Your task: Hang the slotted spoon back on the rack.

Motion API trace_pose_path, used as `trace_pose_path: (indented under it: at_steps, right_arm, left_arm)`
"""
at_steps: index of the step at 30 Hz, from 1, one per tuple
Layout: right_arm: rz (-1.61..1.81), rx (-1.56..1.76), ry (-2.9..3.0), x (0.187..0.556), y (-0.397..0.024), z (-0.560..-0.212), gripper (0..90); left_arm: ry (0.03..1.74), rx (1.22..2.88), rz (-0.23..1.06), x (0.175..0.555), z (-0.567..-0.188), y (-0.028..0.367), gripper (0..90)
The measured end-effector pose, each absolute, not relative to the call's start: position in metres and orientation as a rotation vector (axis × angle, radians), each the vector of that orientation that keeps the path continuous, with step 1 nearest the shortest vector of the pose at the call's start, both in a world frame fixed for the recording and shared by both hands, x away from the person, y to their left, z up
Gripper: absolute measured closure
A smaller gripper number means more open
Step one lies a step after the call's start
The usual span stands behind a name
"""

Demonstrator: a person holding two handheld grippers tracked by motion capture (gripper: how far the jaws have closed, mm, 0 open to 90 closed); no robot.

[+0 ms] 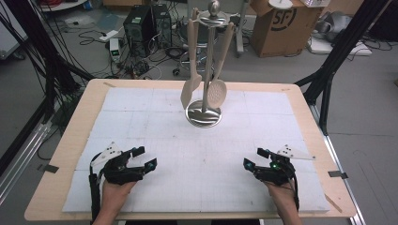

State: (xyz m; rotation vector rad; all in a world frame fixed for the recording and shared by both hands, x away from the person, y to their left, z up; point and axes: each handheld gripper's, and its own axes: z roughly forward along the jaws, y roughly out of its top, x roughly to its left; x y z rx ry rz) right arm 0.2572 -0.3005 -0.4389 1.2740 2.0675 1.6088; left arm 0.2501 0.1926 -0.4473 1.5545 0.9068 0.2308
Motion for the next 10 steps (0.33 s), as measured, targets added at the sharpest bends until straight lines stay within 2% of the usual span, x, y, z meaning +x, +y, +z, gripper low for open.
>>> trace_pose_path:
  at_steps: [10]
  right_arm:
    - [1.613, 1.269, 2.083, 0.2582, -0.2984, -0.4405, 13.7]
  left_arm:
    - [0.910, 1.564, 0.233, 0.2501, -0.4483, 0.1929, 19.9]
